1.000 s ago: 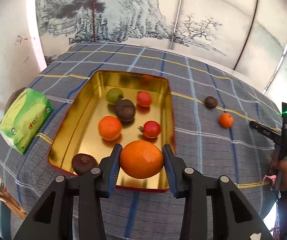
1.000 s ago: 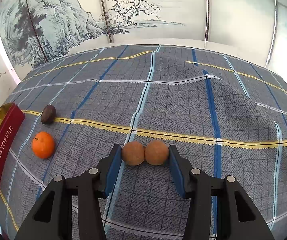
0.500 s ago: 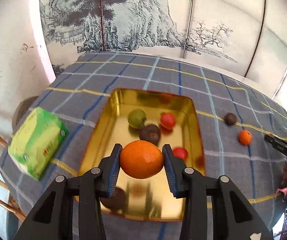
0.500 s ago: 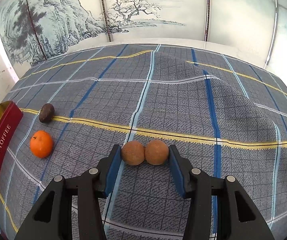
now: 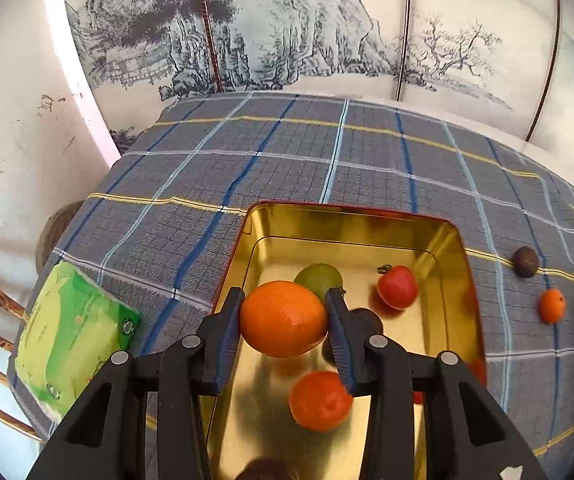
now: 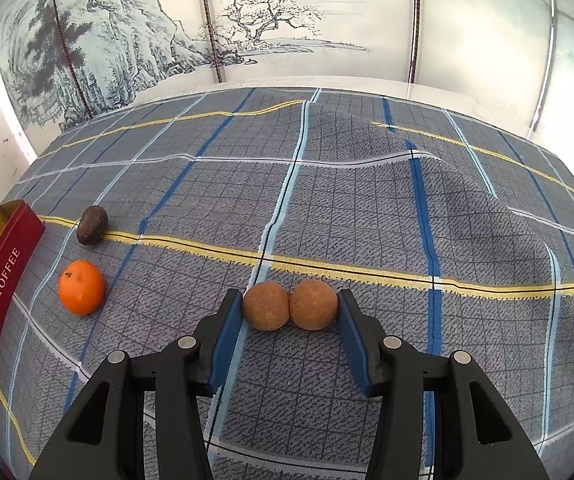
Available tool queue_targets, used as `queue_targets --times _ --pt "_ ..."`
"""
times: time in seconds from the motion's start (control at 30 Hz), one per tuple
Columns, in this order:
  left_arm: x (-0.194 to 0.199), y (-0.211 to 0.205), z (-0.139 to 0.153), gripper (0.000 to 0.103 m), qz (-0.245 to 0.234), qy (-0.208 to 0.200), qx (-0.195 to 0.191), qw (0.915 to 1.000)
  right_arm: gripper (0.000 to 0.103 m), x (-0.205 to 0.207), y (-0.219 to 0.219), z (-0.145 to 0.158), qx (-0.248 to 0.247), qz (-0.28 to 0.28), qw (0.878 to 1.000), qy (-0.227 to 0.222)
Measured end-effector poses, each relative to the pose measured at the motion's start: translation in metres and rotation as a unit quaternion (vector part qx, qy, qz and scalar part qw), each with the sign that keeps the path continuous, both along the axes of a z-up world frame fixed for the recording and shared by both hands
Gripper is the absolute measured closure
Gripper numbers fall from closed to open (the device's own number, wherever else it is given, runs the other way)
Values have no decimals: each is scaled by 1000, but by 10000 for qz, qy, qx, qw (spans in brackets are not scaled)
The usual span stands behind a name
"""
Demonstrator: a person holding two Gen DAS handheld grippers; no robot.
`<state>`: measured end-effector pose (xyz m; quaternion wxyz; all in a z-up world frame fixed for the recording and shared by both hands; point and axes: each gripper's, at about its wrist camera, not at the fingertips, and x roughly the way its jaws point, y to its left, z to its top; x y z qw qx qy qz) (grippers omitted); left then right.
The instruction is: Organize fruits
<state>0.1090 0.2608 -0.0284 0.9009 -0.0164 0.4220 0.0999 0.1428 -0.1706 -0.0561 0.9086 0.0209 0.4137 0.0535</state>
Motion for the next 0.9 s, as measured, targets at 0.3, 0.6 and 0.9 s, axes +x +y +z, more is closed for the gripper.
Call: queue_targets --times 0.3,0.6,0.9 --pt "19 1 -12 66 -45 209 174 9996 54 0 1 -1 -34 -4 10000 5" --pt "14 -5 -8 66 -58 84 408 9991 54 1 2 -3 -67 -7 10000 10" --pt "-1 -11 6 64 -1 -177 500 9986 54 1 2 -3 -84 -21 10000 7"
